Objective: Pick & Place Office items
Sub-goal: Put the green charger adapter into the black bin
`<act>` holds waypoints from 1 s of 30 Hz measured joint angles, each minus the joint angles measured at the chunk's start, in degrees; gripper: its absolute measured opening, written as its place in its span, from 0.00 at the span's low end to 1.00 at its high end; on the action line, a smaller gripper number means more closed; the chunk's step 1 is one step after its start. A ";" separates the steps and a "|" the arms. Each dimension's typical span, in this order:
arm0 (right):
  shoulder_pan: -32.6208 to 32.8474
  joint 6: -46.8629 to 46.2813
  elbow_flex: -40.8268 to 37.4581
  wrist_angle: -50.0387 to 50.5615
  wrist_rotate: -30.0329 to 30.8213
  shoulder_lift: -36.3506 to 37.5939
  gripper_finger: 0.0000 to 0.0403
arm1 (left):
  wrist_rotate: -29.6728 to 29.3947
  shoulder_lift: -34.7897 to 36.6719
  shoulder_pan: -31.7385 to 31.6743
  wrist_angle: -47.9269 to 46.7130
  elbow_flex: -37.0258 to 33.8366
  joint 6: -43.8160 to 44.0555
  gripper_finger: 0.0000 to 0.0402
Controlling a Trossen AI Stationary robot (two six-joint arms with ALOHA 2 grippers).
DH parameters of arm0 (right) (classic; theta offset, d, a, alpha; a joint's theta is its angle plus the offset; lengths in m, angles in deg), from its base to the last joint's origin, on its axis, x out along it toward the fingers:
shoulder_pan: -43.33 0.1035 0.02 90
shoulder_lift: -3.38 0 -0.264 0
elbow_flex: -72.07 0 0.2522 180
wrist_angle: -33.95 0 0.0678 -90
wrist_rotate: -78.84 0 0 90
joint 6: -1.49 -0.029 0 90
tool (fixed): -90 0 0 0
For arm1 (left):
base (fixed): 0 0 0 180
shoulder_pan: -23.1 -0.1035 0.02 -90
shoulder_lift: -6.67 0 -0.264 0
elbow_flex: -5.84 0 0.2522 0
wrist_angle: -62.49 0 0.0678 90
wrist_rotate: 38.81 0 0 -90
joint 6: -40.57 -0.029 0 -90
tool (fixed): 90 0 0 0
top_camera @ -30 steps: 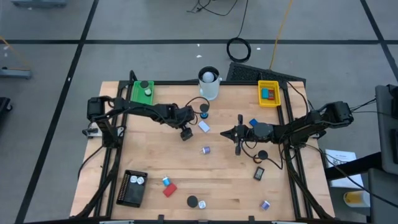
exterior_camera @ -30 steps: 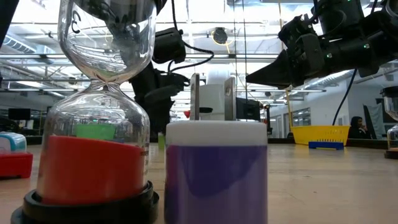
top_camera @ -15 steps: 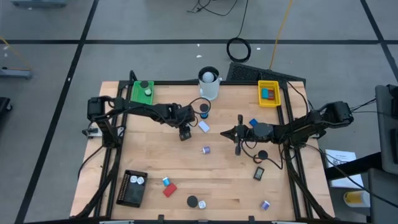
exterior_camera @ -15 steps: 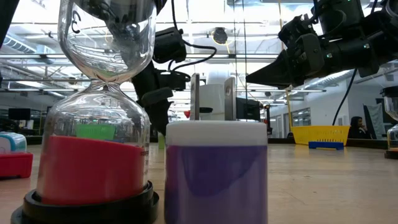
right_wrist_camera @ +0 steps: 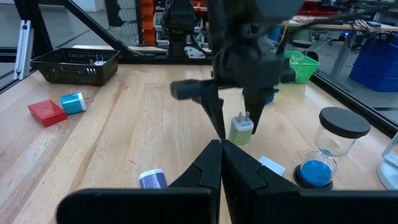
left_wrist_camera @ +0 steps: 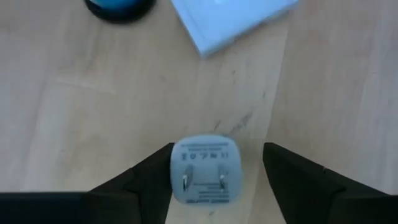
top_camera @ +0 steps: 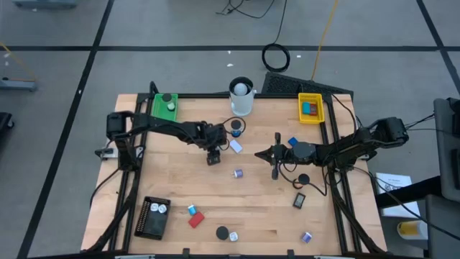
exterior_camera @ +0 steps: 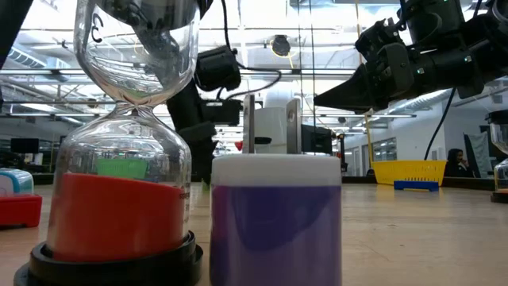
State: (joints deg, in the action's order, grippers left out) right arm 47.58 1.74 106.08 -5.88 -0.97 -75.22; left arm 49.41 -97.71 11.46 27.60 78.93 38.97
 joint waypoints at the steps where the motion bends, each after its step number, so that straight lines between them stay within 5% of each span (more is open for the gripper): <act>1: -0.01 0.00 0.00 0.01 0.00 0.02 0.00 | 0.15 -0.51 0.01 0.08 0.00 -0.18 0.57; 8: -0.01 0.01 0.00 0.28 0.02 0.01 0.00 | 0.05 0.20 0.12 -0.20 0.00 -0.96 0.34; 19: 0.00 0.00 -0.02 0.32 0.04 -0.01 0.00 | 0.22 9.06 1.73 -8.02 0.00 -1.46 0.34; 24: -0.01 0.12 -0.02 0.33 0.02 -0.01 0.00 | 0.74 17.90 8.34 -17.77 0.00 3.03 0.34; 30: -0.02 0.17 -0.02 0.32 0.04 0.02 0.00 | 0.58 26.00 23.40 -23.87 0.00 14.97 0.34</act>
State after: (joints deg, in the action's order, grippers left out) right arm 47.56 1.92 106.06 -5.56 -0.92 -75.20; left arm 49.99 -71.71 34.86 3.73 78.93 53.94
